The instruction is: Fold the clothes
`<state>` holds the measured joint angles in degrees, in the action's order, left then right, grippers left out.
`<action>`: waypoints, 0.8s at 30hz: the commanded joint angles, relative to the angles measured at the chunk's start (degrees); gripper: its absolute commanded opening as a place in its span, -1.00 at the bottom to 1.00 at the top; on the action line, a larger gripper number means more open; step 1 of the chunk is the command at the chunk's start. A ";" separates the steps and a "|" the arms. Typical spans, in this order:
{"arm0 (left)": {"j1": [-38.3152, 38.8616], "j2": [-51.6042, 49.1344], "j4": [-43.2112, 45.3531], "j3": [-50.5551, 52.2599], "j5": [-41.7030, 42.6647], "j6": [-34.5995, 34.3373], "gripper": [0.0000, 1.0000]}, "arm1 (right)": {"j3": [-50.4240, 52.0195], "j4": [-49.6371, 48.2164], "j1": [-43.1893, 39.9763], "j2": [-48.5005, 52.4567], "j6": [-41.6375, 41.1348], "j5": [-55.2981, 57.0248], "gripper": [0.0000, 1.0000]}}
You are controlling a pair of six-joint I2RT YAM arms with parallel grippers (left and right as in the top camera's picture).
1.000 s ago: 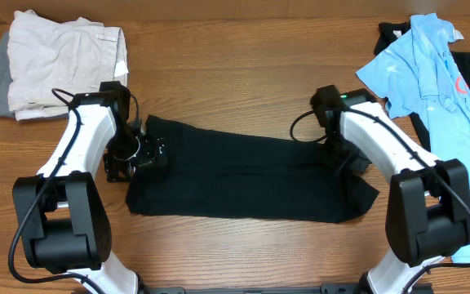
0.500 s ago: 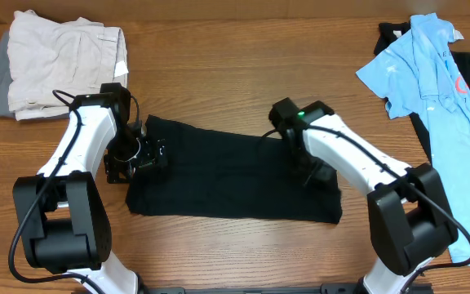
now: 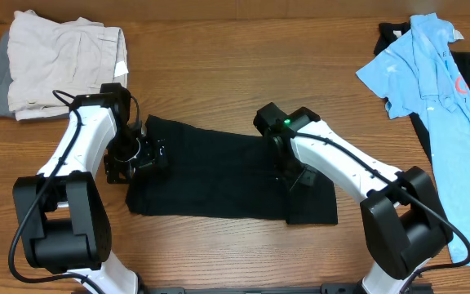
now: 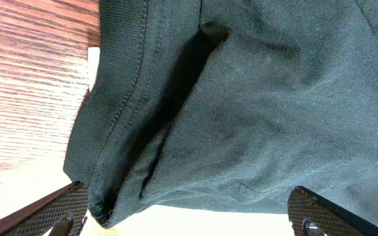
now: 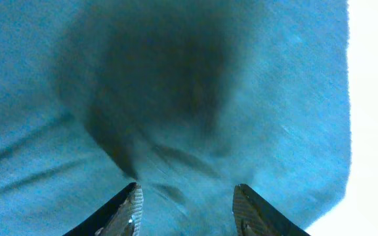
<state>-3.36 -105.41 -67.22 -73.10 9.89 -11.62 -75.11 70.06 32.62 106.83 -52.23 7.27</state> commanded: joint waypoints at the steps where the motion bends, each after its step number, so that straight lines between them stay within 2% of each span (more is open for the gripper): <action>1: 0.44 1.79 0.04 0.33 0.70 -0.20 1.00 | -4.11 2.78 -0.90 -2.16 0.09 0.50 -0.03; 5: 0.44 1.79 -0.07 0.33 0.70 -0.20 1.00 | -7.96 8.35 -3.13 -4.07 0.11 4.59 0.04; 6: 0.44 1.79 -0.17 0.33 0.70 -0.17 1.00 | -8.31 9.14 -3.93 -4.52 0.11 5.60 0.12; 7: 0.44 1.79 -0.26 0.33 0.70 -0.17 1.00 | -8.31 9.64 -5.14 -5.09 0.13 6.38 0.33; 8: 0.44 1.79 -0.35 0.33 0.70 -0.17 1.00 | -8.31 10.10 -6.36 -5.27 0.35 7.04 0.40; 12: 0.44 1.79 -0.66 0.33 0.70 -0.17 1.00 | -7.50 9.07 -12.98 -5.25 10.36 4.76 0.47; 16: 0.44 1.79 -0.68 0.33 0.70 -0.17 1.00 | -5.11 4.90 -20.70 -5.25 23.08 -5.51 0.48; 24: 0.44 1.79 -1.33 0.33 0.70 -0.17 0.99 | 3.37 -3.19 -37.38 -5.25 49.79 -37.35 0.47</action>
<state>-3.33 -105.41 -68.18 -73.10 9.89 -11.62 -75.20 67.88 0.38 102.67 -17.85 -12.23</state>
